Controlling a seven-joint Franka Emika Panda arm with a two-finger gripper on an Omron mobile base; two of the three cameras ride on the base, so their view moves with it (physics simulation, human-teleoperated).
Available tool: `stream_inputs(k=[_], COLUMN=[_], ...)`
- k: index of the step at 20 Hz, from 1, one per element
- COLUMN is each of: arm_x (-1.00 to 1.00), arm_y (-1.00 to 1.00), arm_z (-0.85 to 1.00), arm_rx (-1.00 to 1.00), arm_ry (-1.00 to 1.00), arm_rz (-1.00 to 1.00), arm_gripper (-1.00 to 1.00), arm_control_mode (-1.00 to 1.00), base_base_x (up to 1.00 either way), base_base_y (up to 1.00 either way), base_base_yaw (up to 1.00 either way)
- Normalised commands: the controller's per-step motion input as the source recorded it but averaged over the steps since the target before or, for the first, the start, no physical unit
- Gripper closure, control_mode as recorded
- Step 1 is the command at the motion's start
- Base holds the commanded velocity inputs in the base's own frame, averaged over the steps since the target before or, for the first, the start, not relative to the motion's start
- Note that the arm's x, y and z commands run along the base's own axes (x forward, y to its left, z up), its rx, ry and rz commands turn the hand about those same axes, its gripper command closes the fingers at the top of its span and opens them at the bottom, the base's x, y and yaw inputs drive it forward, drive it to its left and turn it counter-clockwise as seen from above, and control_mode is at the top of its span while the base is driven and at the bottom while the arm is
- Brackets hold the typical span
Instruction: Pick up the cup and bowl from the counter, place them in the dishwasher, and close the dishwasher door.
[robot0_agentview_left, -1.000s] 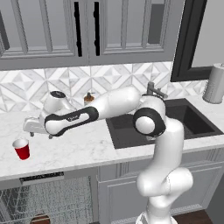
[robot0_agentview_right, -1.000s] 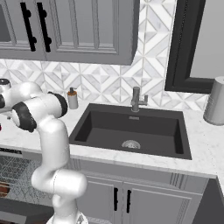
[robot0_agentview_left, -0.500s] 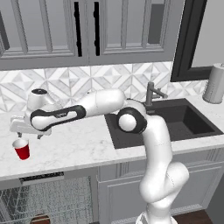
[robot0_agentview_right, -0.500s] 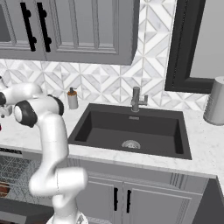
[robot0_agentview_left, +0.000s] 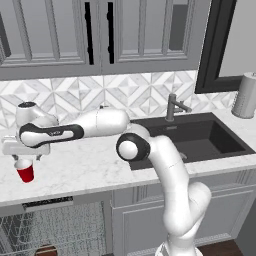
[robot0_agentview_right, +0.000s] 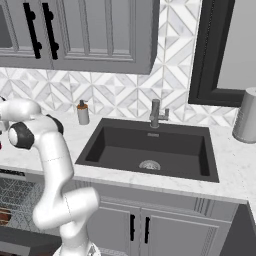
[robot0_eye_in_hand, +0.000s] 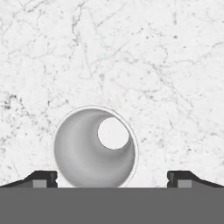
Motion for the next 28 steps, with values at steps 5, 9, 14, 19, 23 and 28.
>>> stream_inputs(k=[5, 9, 14, 19, 23, 28], arm_x=[-0.19, -0.21, -0.02, -0.01, 0.00, 0.00], arm_y=[-0.10, -0.17, -0.37, -0.24, 0.07, 0.00], arm_z=[-0.04, -0.03, -0.19, -0.24, -0.22, -0.32], arm_rx=[-0.04, -0.02, -0.03, -0.01, 0.00, 0.00], arm_ry=[0.00, 0.00, 0.00, 0.00, 0.00, 0.00], arm_rz=[-0.04, -0.04, -0.05, -0.05, -0.02, -0.01], arm_gripper=[-1.00, -1.00, -1.00, -1.00, -1.00, -1.00], arm_control_mode=[-1.00, -1.00, -1.00, -1.00, -1.00, -1.00], base_base_x=[0.00, 0.00, 0.00, 0.00, 0.00, 0.00], base_base_y=[0.00, 0.00, 0.00, 0.00, 0.00, 0.00], base_base_yaw=[0.00, 0.00, 0.00, 0.00, 0.00, 0.00])
